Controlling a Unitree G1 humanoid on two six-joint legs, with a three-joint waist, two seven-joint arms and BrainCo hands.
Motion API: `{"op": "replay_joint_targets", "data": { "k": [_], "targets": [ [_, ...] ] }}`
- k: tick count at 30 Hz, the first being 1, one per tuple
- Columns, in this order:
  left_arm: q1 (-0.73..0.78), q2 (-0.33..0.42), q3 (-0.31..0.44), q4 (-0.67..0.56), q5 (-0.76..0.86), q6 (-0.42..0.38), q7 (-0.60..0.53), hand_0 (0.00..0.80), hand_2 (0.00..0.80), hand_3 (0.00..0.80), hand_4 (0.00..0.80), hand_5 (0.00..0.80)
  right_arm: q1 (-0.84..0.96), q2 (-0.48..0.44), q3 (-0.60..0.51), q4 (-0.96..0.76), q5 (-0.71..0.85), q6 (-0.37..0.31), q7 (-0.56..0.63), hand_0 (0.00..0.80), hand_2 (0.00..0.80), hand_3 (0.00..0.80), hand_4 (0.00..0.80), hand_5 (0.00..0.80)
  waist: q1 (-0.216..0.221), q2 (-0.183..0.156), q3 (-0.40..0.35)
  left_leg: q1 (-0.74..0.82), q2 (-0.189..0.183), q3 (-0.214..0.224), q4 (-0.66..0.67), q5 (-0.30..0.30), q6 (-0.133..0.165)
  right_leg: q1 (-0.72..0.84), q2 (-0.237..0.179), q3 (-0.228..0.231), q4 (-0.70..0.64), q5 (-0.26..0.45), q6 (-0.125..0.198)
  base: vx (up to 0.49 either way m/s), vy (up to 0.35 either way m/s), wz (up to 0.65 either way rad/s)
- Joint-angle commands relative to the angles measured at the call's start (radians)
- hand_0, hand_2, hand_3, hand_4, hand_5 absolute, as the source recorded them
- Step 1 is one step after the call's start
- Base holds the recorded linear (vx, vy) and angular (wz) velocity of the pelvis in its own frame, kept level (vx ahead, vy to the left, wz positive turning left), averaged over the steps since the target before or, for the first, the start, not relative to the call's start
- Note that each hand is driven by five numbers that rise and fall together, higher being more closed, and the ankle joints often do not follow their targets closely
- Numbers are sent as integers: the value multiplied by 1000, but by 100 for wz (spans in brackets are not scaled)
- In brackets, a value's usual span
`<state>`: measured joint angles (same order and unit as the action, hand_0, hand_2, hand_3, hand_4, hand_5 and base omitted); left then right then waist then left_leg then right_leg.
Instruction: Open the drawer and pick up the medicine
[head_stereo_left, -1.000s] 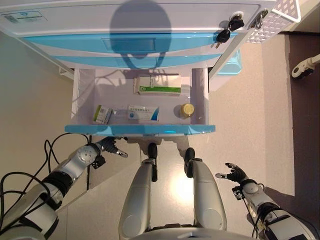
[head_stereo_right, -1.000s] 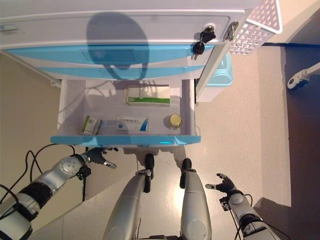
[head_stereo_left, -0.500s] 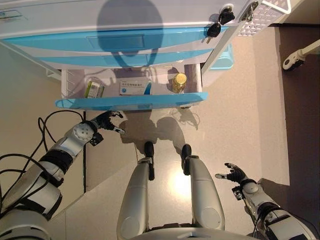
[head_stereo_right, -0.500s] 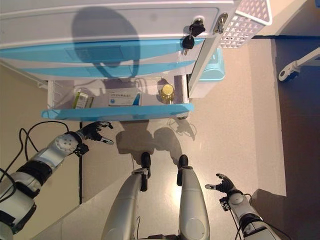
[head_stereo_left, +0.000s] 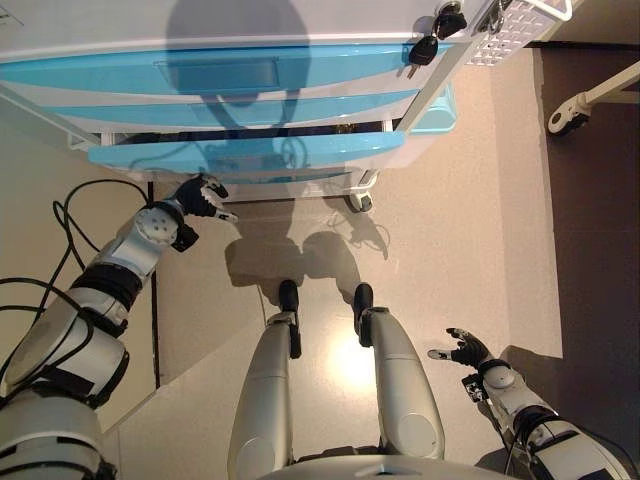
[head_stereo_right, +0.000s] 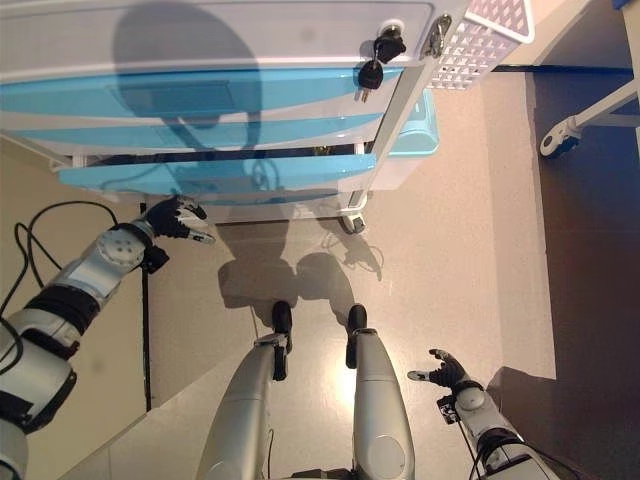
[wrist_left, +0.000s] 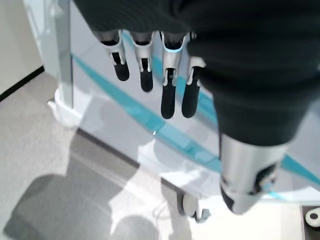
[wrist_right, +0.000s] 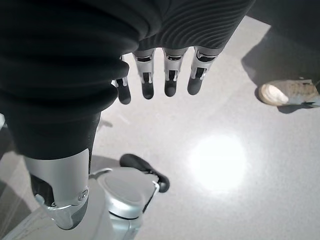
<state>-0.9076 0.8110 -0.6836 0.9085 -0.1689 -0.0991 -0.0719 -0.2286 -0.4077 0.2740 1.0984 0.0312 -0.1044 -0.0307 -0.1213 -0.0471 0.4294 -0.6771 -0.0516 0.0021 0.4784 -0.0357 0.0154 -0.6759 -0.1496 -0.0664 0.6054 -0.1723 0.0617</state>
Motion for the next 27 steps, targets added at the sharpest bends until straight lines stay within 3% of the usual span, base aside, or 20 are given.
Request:
{"op": "replay_joint_targets", "data": {
  "k": [1,8,9,11,12,14,15,16,17,19,20,21,22,23,27],
  "targets": [
    [-98,60,88,24,13,-51,73,0,0,0,0,0,81,-45,30,2,13,-11,-5,0,0,0,0,0,-12,24,-63,39,-24,5,3,-85,15,4,-1,25,-89,114,38,0,0,0],
    [-136,100,173,-32,9,-79,232,0,0,0,0,0,90,-21,30,2,17,-25,-21,0,0,0,0,0,-10,20,-68,33,-21,1,1,-84,12,-1,-1,19,-89,114,40,-11,-2,0],
    [-138,97,187,-45,9,-82,255,0,0,0,0,0,89,-19,32,4,15,-26,-25,0,0,0,0,0,-11,18,-67,20,-22,5,-11,-52,16,-10,-5,14,-105,144,34,0,0,0],
    [-130,94,198,-64,8,-83,273,0,0,0,0,0,92,-16,32,7,14,-25,-29,0,0,0,0,0,-9,18,-67,34,-21,-2,-3,-83,12,1,-3,17,-92,114,40,0,0,0],
    [-116,95,210,-77,9,-88,282,0,0,0,0,0,92,-15,32,5,13,-24,-34,0,0,0,0,0,-9,15,-66,23,-22,2,-13,-51,15,-7,-6,12,-107,143,34,-72,-18,3],
    [-109,93,211,-63,24,-85,285,0,0,0,0,0,94,-13,36,10,9,-25,-36,0,0,0,0,0,-7,14,-67,38,-22,-3,-7,-81,11,4,-3,16,-93,114,40,0,0,0],
    [-111,91,204,-62,40,-81,284,0,0,0,0,0,90,-12,36,7,9,-27,-37,0,0,0,0,0,-9,12,-66,24,-23,4,-16,-50,15,-5,-6,12,-107,144,33,95,-7,1],
    [-109,90,204,-61,39,-81,284,0,0,0,0,0,92,-13,37,7,9,-26,-37,0,0,0,0,0,-7,13,-67,37,-22,-1,-6,-81,11,5,-3,17,-93,115,40,-73,4,1],
    [-107,92,205,-67,47,-82,290,0,0,0,0,0,93,-11,36,-2,9,-28,-37,0,0,0,0,0,-7,11,-66,24,-23,5,-16,-50,15,-4,-5,12,-107,143,33,85,-9,0],
    [-101,89,206,-70,49,-82,293,0,0,0,0,0,96,-10,38,-1,9,-29,-39,0,0,0,0,0,-6,11,-66,38,-23,-1,-8,-81,10,6,-3,16,-94,115,40,0,0,0],
    [-93,87,211,-73,54,-82,296,0,0,0,0,0,94,-8,35,-4,10,-31,-42,0,0,0,0,0,-8,9,-65,25,-22,3,-14,-51,14,-2,-6,11,-108,143,33,0,0,0],
    [-91,86,211,-73,53,-81,296,0,0,0,0,0,95,-9,36,-3,10,-31,-42,0,0,0,0,0,-6,10,-65,38,-22,-2,-5,-82,10,7,-4,15,-94,114,40,-70,-7,0],
    [-85,86,213,-73,53,-81,294,0,0,0,0,0,94,-9,35,-8,10,-31,-44,0,0,0,0,0,-7,9,-64,26,-22,3,-15,-51,14,-2,-7,11,-108,143,33,91,-15,-1],
    [-76,87,216,-73,56,-80,291,0,0,0,0,0,97,-9,35,-9,11,-32,-44,0,0,0,0,0,-4,10,-64,40,-21,-2,-6,-82,10,11,-5,13,-95,114,39,0,0,0],
    [-44,88,226,-81,63,-77,282,0,0,0,0,0,98,-7,33,-4,12,-30,-45,0,0,0,0,0,-3,10,-61,34,-21,3,-18,-50,15,6,-7,8,-109,143,31,-32,-15,0]
  ]
}}
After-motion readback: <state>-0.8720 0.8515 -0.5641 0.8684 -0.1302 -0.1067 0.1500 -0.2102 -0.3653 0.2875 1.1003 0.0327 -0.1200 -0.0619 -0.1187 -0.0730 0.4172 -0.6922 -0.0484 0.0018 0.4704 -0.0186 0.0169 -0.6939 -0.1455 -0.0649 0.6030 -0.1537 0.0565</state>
